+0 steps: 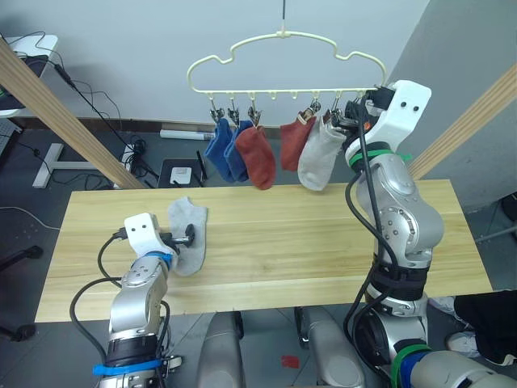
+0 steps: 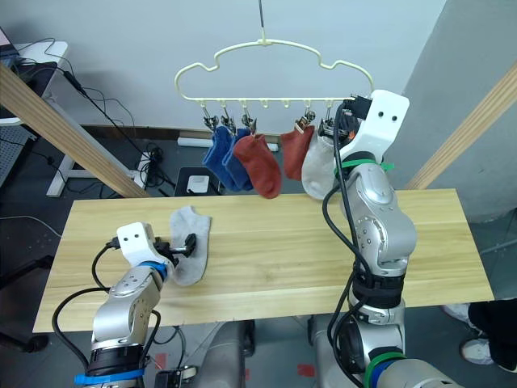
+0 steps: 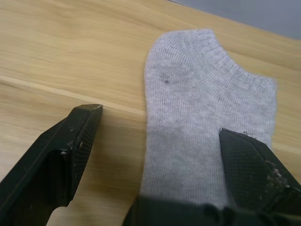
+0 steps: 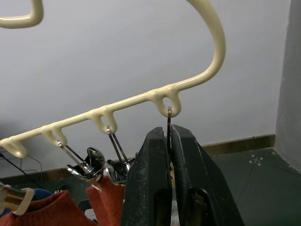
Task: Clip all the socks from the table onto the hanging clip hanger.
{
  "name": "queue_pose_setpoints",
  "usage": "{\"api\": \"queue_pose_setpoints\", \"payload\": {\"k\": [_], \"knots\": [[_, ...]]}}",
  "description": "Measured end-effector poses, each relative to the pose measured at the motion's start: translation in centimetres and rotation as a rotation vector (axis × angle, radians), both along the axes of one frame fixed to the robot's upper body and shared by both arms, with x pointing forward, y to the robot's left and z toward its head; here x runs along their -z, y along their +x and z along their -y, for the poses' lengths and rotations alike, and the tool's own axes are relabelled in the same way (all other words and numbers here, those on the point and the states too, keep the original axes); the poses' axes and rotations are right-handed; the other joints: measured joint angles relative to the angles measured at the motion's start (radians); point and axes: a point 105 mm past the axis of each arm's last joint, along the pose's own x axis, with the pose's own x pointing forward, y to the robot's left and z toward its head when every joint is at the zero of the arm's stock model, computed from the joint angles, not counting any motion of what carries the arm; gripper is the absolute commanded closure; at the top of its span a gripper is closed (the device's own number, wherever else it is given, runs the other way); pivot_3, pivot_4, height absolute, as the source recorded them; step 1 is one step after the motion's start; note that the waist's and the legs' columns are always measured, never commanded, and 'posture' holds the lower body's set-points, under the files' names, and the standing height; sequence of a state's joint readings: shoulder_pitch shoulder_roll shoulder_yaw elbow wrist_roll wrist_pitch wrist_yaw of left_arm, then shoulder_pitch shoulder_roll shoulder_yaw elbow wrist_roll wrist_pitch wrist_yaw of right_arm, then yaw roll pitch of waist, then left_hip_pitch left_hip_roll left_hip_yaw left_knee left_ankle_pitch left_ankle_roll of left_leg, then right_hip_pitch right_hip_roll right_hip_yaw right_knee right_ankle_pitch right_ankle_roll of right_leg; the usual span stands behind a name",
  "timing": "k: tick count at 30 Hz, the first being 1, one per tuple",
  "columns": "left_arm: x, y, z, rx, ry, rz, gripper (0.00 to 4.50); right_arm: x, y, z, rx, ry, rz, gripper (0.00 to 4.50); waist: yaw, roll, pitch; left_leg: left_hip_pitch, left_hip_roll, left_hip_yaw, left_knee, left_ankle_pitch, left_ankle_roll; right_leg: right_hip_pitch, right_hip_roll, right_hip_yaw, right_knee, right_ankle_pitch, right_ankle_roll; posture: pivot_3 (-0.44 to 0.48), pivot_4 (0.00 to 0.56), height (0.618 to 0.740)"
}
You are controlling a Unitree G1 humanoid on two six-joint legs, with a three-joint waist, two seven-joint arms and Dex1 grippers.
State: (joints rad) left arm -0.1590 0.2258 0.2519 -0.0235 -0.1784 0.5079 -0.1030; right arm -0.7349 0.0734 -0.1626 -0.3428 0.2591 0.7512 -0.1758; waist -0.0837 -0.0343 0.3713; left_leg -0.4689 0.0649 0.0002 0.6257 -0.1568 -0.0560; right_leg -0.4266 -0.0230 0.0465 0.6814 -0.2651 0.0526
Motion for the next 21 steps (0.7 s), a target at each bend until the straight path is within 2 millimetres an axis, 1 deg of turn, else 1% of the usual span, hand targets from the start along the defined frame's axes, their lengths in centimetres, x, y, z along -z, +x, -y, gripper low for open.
{"api": "queue_pose_setpoints", "payload": {"k": [3, 6, 10, 14, 18, 21], "knots": [[-0.8, 0.2, 0.9, 0.036, -0.057, 0.055, 0.02, 0.0, 0.0, -0.2, -0.005, -0.006, 0.002, 4.50, -0.001, 0.000, 0.000, 0.000, 0.000, 0.000, -0.001, 0.000, 0.000, 0.000, 0.000, 0.000, 0.000, 0.000, 0.000, -0.169, 0.326, 0.740], [-1.4, 0.1, 1.0, 0.052, -0.050, 0.080, 0.02, 0.0, 0.0, -0.2, -0.006, -0.009, 0.003, 4.50, -0.002, 0.000, 0.000, 0.000, 0.000, 0.000, -0.001, 0.000, 0.000, 0.000, 0.000, 0.000, 0.000, 0.000, 0.000, -0.169, 0.326, 0.740], [-0.6, -0.3, 1.6, 0.092, -0.040, 0.044, 0.02, -0.1, 0.0, -0.1, -0.004, -0.013, 0.003, 4.50, -0.003, 0.000, 0.000, 0.000, 0.000, 0.000, -0.001, 0.000, 0.000, 0.000, 0.000, 0.000, 0.000, 0.000, 0.000, -0.169, 0.326, 0.740], [0.0, 0.0, 2.3, 0.120, -0.019, -0.009, 0.02, -0.1, -0.1, -0.4, -0.010, -0.017, 0.005, 4.50, -0.003, 0.000, 0.000, 0.000, 0.000, 0.000, -0.001, 0.000, 0.000, 0.000, 0.000, 0.000, 0.000, 0.000, 0.000, -0.169, 0.326, 0.740], [0.0, 0.7, 2.5, 0.147, 0.041, -0.044, 0.02, -0.1, -0.1, -0.4, -0.012, -0.018, 0.005, 4.50, -0.003, 0.000, 0.000, 0.000, 0.000, 0.000, -0.001, 0.000, 0.000, 0.000, 0.000, 0.000, 0.000, 0.000, 0.000, -0.178, 0.328, 0.740], [0.0, 0.9, 2.6, 0.146, 0.064, -0.053, 0.02, -0.1, -0.1, -0.4, -0.012, -0.018, 0.005, 4.50, -0.003, 0.000, -0.001, 0.000, 0.000, 0.000, -0.001, 0.000, 0.000, 0.000, 0.000, 0.000, 0.000, 0.000, 0.000, -0.178, 0.328, 0.740]]}}
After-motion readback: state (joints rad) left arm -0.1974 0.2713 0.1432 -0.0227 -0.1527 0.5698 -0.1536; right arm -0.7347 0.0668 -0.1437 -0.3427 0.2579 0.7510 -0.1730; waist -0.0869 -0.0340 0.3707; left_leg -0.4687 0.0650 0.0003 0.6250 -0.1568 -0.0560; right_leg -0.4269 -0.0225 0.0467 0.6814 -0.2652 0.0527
